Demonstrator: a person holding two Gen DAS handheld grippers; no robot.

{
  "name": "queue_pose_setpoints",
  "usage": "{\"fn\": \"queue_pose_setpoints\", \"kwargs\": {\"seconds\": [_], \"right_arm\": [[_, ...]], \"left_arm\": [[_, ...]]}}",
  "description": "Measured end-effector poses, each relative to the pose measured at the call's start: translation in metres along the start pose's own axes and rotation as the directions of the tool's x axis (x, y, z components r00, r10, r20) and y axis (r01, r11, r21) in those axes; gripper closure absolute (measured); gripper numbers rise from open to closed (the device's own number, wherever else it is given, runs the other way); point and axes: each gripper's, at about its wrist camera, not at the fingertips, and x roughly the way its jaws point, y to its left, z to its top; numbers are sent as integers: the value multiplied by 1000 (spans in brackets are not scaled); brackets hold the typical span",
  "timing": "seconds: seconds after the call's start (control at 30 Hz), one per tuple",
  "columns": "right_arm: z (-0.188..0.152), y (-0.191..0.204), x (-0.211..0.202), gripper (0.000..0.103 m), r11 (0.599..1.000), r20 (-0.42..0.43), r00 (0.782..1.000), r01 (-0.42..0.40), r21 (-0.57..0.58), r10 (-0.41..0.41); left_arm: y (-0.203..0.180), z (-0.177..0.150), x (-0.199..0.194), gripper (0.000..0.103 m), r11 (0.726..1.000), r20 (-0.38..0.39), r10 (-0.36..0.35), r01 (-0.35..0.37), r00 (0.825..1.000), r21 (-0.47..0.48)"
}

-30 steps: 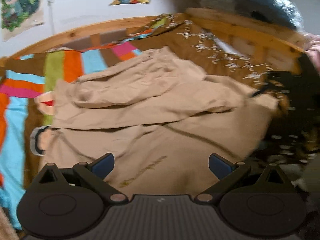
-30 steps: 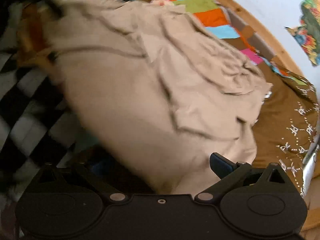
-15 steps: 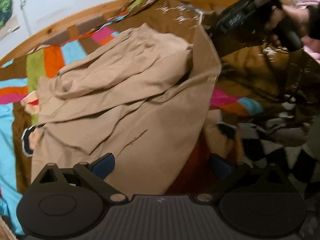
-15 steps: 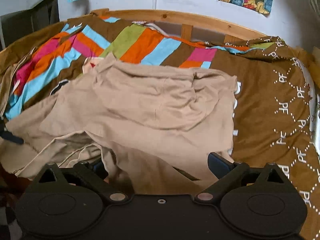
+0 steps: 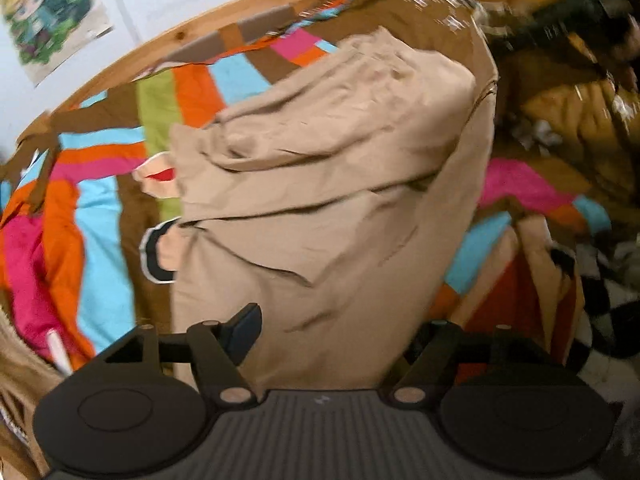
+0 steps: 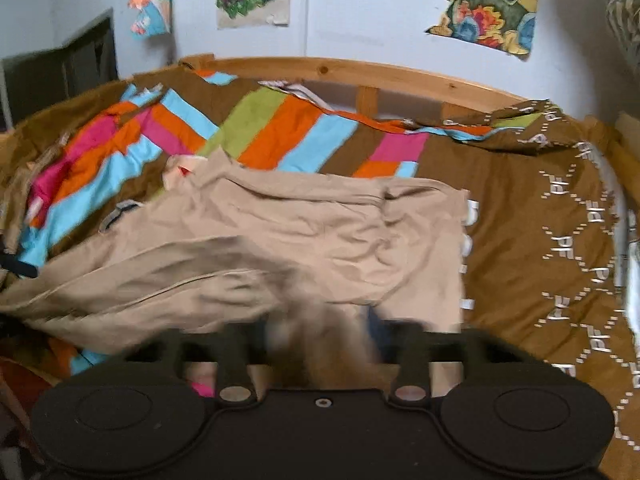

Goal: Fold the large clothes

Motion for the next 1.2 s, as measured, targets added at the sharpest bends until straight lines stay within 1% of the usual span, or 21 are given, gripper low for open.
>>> {"fn": "queue_pose_setpoints", "kwargs": {"seconds": [0.03, 0.1, 0.17, 0.23, 0.27, 0.3, 0.33, 0.37, 0.4, 0.43, 0.47, 0.5, 0.53, 0.57, 0.67, 0.73, 0.8, 0.9, 1.0, 1.07, 1.2], "right_arm": [[2, 1, 0, 81, 1000, 8, 1000, 2, 3, -2], [8, 1, -2, 89, 1000, 37, 999, -8, 13, 7], [14, -4, -3, 94, 998, 53, 999, -7, 57, 4], [18, -8, -6, 97, 996, 68, 998, -6, 90, 0], [20, -9, -7, 97, 996, 76, 997, -2, 92, -5], [20, -8, -9, 98, 996, 83, 997, 2, 89, -9], [20, -8, -10, 98, 996, 86, 996, 4, 85, -11], [20, -7, -11, 98, 997, 88, 996, 8, 79, -15], [18, -6, -12, 98, 997, 90, 996, 12, 70, -18], [16, -5, -14, 98, 998, 92, 996, 16, 61, -21], [13, -4, -16, 98, 998, 94, 995, 21, 51, -26], [8, -2, -20, 98, 999, 98, 995, 28, 35, -31], [3, 0, -25, 98, 999, 101, 994, 36, 21, -38], [-3, 2, -31, 99, 999, 107, 993, 49, 7, -49], [-29, 4, -63, 100, 998, 166, 984, 70, -3, -69], [-46, 6, -88, 100, 997, 208, 976, 73, -11, -69], [-58, 11, -110, 100, 995, 234, 968, 96, -26, -87], [-61, 11, -122, 100, 993, 235, 966, 117, -31, -107], [-52, 2, -106, 100, 989, 205, 969, 146, -34, -136], [-39, -4, -87, 100, 985, 184, 971, 164, -50, -153], [3, -8, -41, 100, 961, 163, 967, 220, -165, -194]], "left_arm": [[8, 2, -3, 29, 1000, 7, -2, 2, 1000, -17], [19, 4, -10, 29, 1000, 20, -2, 2, 1000, -29], [22, 2, -15, 29, 1000, 17, -4, 5, 1000, -26], [18, -2, -16, 29, 1000, -5, 4, -4, 1000, 5], [15, -6, -15, 30, 999, -22, 29, -28, 999, 35], [13, -10, -14, 36, 995, -42, 72, -69, 997, 74], [11, -14, -14, 40, 989, -56, 108, -102, 993, 106], [12, -18, -13, 46, 985, -70, 130, -121, 989, 120], [15, -21, -13, 52, 985, -91, 139, -129, 986, 113], [21, -23, -14, 55, 988, -101, 132, -123, 986, 90], [26, -24, -15, 60, 992, -105, 117, -111, 988, 61], [32, -24, -17, 73, 995, -98, 99, -96, 990, 34], [36, -24, -20, 84, 997, -80, 83, -82, 993, 14], [38, -23, -24, 98, 997, -60, 73, -73, 996, 6], [31, -23, -45, 101, 994, 51, 107, -109, 993, 24], [26, -25, -63, 101, 993, 117, 107, -111, 987, 26], [24, -25, -80, 101, 995, 157, 95, -99, 983, 20], [20, -18, -100, 101, 995, 196, 73, -84, 978, 45], [30, 1, -93, 101, 997, 199, 63, -70, 978, 32], [38, 15, -78, 101, 994, 207, 92, -102, 974, 35], [66, 54, -38, 101, 991, 183, 135, -135, 974, -13]]}}
